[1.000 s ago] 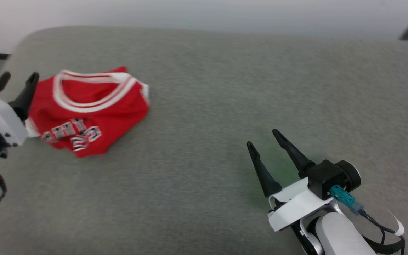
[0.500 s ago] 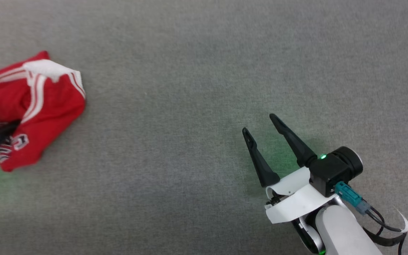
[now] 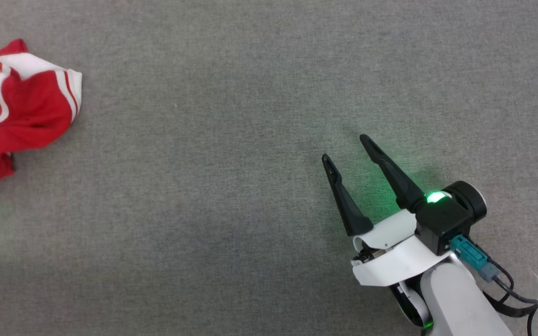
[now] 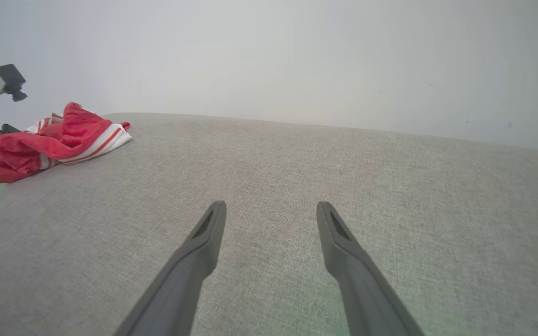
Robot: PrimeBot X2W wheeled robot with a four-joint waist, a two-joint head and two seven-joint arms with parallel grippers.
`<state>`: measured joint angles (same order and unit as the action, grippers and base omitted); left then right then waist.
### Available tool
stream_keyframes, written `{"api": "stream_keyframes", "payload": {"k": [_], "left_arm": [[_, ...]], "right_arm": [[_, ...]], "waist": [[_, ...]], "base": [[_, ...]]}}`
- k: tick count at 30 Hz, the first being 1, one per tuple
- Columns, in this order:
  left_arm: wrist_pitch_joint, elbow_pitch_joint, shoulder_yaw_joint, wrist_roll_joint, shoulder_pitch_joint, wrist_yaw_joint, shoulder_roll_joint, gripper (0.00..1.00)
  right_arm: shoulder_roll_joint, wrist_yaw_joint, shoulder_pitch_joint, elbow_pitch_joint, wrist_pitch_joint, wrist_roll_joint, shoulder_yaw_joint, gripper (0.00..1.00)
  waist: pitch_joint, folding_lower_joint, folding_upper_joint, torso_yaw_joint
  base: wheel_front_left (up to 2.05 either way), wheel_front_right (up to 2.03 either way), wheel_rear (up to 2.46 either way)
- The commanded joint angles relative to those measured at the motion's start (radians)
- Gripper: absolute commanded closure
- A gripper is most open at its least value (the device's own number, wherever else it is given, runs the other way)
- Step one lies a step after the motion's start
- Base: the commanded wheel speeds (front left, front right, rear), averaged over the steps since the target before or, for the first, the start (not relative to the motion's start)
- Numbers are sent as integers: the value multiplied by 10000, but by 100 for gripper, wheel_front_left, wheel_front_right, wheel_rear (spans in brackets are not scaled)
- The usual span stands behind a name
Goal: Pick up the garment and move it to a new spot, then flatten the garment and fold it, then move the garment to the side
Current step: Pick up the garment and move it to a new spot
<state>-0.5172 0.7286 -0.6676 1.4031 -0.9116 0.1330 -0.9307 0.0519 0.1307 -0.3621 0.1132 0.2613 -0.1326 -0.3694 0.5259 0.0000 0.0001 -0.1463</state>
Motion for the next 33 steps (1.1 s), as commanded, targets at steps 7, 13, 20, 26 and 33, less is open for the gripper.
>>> {"api": "stream_keyframes", "payload": {"k": [7,13,20,26,33], "left_arm": [[1026,-375,-635,326,628,30,1298,100],[2484,-1505,-563,59,373,-25,676,100],[3418,-3664,-1241,-233,166,-23,743,100],[3287,-5349,-1970,-384,-600,-24,878,100],[2778,-6270,-2734,-302,-1558,-24,1436,100]], "right_arm": [[-13,1,30,322,50,-182,105,0],[-11,1,407,461,52,-468,454,0],[-13,1,956,297,52,-933,1100,0],[-13,1,1314,-64,52,-1401,1432,0],[-19,1,1588,-480,52,-2044,1674,0]], "waist": [[-1060,0,-1,431],[-1937,0,-1,635],[-2501,0,-1,426],[-2433,0,-1,-329],[-2094,0,-1,-1342]], "base": [[0,0,0],[0,0,0],[0,0,0],[0,0,0],[0,0,0]]}}
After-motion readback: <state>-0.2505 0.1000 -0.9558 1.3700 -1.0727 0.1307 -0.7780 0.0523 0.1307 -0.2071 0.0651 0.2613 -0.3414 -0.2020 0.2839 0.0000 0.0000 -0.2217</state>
